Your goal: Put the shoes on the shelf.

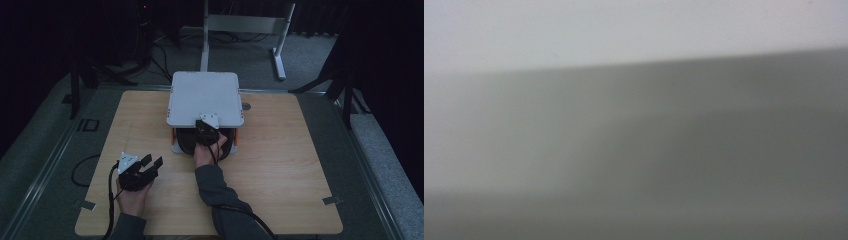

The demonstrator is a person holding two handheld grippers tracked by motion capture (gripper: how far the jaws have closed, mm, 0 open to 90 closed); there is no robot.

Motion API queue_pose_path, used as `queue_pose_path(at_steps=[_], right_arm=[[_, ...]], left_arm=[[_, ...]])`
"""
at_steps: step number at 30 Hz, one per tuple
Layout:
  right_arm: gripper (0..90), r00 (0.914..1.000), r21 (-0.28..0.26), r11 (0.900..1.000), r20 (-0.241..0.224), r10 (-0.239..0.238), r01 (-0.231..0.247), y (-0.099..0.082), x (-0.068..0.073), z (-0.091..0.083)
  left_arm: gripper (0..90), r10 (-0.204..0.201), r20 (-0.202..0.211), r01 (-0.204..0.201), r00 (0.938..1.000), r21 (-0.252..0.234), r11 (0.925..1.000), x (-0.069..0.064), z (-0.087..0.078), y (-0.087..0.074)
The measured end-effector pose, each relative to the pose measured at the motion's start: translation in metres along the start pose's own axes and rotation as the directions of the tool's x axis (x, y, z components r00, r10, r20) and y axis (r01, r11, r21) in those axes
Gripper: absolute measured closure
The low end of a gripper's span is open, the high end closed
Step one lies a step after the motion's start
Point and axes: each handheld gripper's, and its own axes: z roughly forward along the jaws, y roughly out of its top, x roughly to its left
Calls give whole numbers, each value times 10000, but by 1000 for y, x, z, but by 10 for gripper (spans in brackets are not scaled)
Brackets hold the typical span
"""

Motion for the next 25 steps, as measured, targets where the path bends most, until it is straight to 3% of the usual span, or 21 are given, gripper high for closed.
queue_pose_path(at_steps=[2,5,9,12,17,21,25], right_arm=[[579,9998,-2,9999,-84,-152,152,1,-1,1],[537,9994,-122,9997,-275,-231,228,0,-2,-1],[480,9986,112,9997,-467,-229,235,-6,-6,-5],[472,9983,82,9996,-524,-262,267,-7,-7,-7],[407,9931,79,9990,-1085,-434,445,-16,-11,-29],[396,9884,344,9989,-1495,-274,329,-21,-12,-38],[380,9797,192,9969,-1874,-713,763,-31,-9,-53]], left_arm=[[519,-3,3,3,10000,-5,10000,0,0,0],[519,15,-5,-15,10000,15,10000,-1,0,0],[519,29,1,-29,10000,28,10000,-1,0,-1],[519,20,-19,-20,10000,51,10000,-1,1,-1],[517,40,-74,-39,10000,28,10000,-1,1,-1],[515,21,-115,-20,9999,82,10000,1,1,-1],[511,15,-189,-13,9998,104,9999,2,1,-2]])
